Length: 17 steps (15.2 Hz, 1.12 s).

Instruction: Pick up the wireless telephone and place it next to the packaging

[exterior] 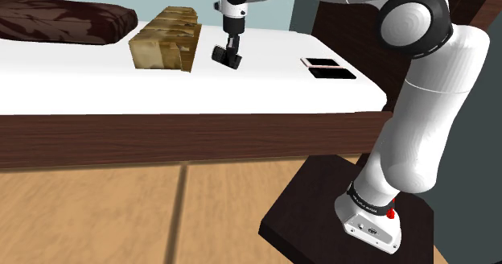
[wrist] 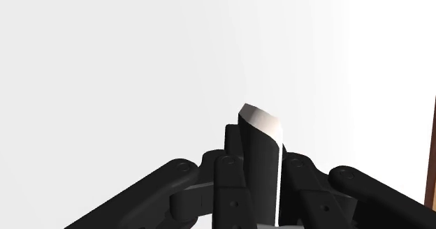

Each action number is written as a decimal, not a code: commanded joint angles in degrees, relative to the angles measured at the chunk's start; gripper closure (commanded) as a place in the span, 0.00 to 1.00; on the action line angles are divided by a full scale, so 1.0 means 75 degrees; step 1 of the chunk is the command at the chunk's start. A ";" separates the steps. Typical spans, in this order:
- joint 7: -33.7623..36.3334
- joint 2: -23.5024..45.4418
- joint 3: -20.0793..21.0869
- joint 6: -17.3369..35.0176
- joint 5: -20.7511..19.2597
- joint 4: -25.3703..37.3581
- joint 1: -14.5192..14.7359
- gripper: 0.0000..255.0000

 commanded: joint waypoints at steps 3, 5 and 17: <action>-0.0024 0.0016 -0.0019 -0.0042 -0.0011 -0.0066 -0.0023 0.00; -0.0016 0.0023 -0.0015 -0.0042 -0.0011 -0.0059 -0.0018 0.00; -0.0015 0.0188 -0.0019 -0.1055 0.0018 0.1117 -0.0039 0.00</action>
